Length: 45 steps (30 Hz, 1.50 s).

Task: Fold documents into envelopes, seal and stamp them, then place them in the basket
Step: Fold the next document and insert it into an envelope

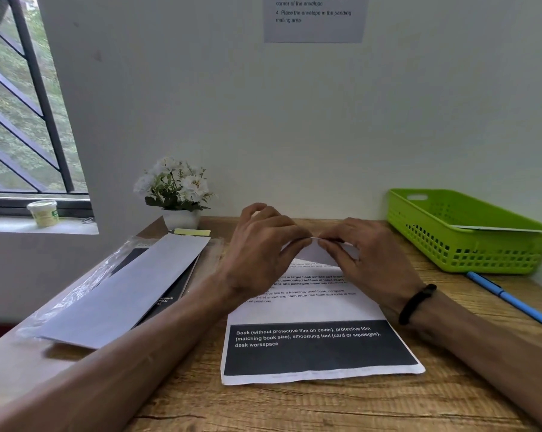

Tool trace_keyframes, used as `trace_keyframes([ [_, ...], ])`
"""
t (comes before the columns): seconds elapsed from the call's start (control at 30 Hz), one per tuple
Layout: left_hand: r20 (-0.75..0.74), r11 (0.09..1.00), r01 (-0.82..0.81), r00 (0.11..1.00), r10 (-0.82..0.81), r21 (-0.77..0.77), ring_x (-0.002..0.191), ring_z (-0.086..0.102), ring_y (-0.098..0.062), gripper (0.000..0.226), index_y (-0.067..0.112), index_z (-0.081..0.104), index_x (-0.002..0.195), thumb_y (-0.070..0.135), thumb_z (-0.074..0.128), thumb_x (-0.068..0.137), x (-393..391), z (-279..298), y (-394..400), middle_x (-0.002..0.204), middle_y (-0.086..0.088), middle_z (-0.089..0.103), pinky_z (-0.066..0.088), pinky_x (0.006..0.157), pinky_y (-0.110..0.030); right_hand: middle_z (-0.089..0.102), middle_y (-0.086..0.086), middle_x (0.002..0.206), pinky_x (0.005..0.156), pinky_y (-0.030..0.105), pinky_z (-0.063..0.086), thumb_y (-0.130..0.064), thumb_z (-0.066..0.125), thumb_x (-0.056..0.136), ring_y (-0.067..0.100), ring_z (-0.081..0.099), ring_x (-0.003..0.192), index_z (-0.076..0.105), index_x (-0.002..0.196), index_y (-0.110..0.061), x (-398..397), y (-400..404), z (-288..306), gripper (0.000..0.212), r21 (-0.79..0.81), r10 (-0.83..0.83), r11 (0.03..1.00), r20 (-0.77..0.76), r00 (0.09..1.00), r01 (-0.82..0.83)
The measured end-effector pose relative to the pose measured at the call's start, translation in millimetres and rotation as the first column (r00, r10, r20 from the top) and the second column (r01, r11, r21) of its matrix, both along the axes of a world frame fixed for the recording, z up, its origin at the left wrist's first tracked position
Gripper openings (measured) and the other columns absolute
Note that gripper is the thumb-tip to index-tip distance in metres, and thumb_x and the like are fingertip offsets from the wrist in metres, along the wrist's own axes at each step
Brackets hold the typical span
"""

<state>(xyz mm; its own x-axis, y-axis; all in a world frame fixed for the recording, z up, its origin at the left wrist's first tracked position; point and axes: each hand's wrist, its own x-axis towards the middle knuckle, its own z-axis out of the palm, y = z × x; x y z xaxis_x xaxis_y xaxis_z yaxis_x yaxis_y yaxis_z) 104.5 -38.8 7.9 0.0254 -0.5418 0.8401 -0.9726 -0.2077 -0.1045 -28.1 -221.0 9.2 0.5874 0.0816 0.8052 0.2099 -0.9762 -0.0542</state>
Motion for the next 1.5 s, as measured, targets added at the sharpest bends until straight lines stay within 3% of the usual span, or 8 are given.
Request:
trace_keyframes([
  [0.53, -0.192, 0.983, -0.138, 0.975, 0.114, -0.119, 0.086, 0.066, -0.016, 0.014, 0.022, 0.079, 0.100, 0.030, 0.067, 0.100, 34, 6, 17, 0.093, 0.009, 0.078, 0.048, 0.089, -0.047, 0.073, -0.002, 0.092, 0.078, 0.038, 0.055, -0.016, 0.068, 0.097, 0.017, 0.068, 0.084, 0.074, 0.095, -0.014, -13, -35, 15, 0.006, 0.104, -0.181, 0.979, 0.048, 0.982, 0.175],
  [0.7, -0.438, 0.978, -0.117, 0.898, 0.029, -0.175, 0.078, 0.066, -0.007, 0.014, 0.021, 0.078, 0.098, 0.027, 0.066, 0.101, 39, 9, 19, 0.088, 0.012, 0.076, 0.057, 0.072, -0.040, 0.071, -0.014, 0.090, 0.071, 0.006, 0.040, -0.019, 0.068, 0.097, -0.006, 0.061, 0.085, 0.073, 0.094, -0.020, -13, -32, 18, 0.006, 0.371, -0.166, 0.919, 0.046, 0.985, 0.137],
  [0.83, -0.618, 0.952, -0.134, 0.783, -0.070, -0.277, 0.084, 0.069, -0.003, 0.012, 0.023, 0.078, 0.103, 0.031, 0.070, 0.098, 38, 10, 17, 0.088, 0.016, 0.075, 0.059, 0.077, -0.037, 0.072, -0.019, 0.094, 0.069, 0.013, 0.045, -0.024, 0.070, 0.096, -0.005, 0.064, 0.086, 0.075, 0.094, -0.023, -10, -37, 18, 0.005, 0.548, -0.145, 0.829, 0.020, 0.989, 0.111],
  [0.93, -0.430, 0.965, -0.150, 0.902, 0.045, -0.214, 0.105, 0.059, -0.010, 0.033, 0.026, 0.071, 0.117, 0.049, 0.071, 0.093, 34, 9, 20, 0.111, 0.013, 0.069, 0.050, 0.090, -0.035, 0.073, -0.016, 0.096, 0.071, 0.024, 0.050, -0.025, 0.072, 0.096, 0.001, 0.065, 0.087, 0.076, 0.094, -0.022, -8, -38, 15, 0.006, 0.648, -0.124, 0.756, -0.005, 0.992, 0.097],
  [1.03, -0.142, 0.998, -0.060, 0.988, 0.061, 0.008, 0.126, 0.048, -0.017, 0.059, 0.028, 0.067, 0.130, 0.065, 0.074, 0.085, 24, 9, 20, 0.131, 0.004, 0.059, 0.038, 0.104, -0.038, 0.072, -0.009, 0.086, 0.063, 0.013, 0.046, -0.017, 0.074, 0.094, -0.006, 0.061, 0.069, 0.077, 0.093, -0.016, -6, -34, 12, 0.004, 0.777, -0.041, 0.629, -0.007, 0.999, 0.032],
  [1.23, 0.142, 0.999, 0.046, 0.989, -0.047, 0.009, 0.105, 0.062, -0.024, 0.021, 0.022, 0.080, 0.112, 0.032, 0.070, 0.096, 18, 6, 8, 0.109, 0.005, 0.076, 0.039, 0.108, -0.050, 0.074, 0.008, 0.089, 0.058, 0.021, 0.053, -0.011, 0.076, 0.091, 0.009, 0.068, 0.063, 0.076, 0.087, -0.009, -6, -16, 11, 0.004, 0.952, 0.199, 0.306, -0.038, 0.979, -0.025],
  [1.4, 0.146, 0.998, -0.057, 0.988, 0.057, -0.007, 0.102, 0.062, -0.022, 0.019, 0.023, 0.082, 0.109, 0.029, 0.068, 0.097, 21, 7, 14, 0.103, 0.006, 0.079, 0.037, 0.111, -0.058, 0.074, -0.003, 0.095, 0.079, 0.034, 0.052, -0.042, 0.054, 0.105, 0.013, 0.069, 0.091, 0.075, 0.093, -0.016, -13, -11, 16, 0.036, 0.496, -0.116, 0.856, -0.098, 0.988, 0.150],
  [1.5, 0.135, 0.996, -0.089, 0.987, 0.086, 0.020, 0.100, 0.062, -0.022, 0.021, 0.023, 0.082, 0.107, 0.033, 0.066, 0.097, 20, 7, 14, 0.100, 0.007, 0.079, 0.035, 0.111, -0.060, 0.071, -0.003, 0.102, 0.085, 0.034, 0.052, -0.035, 0.060, 0.103, 0.014, 0.066, 0.095, 0.073, 0.103, -0.015, -18, 1, 20, 0.024, 0.161, -0.022, 0.987, 0.042, 0.999, 0.015],
])
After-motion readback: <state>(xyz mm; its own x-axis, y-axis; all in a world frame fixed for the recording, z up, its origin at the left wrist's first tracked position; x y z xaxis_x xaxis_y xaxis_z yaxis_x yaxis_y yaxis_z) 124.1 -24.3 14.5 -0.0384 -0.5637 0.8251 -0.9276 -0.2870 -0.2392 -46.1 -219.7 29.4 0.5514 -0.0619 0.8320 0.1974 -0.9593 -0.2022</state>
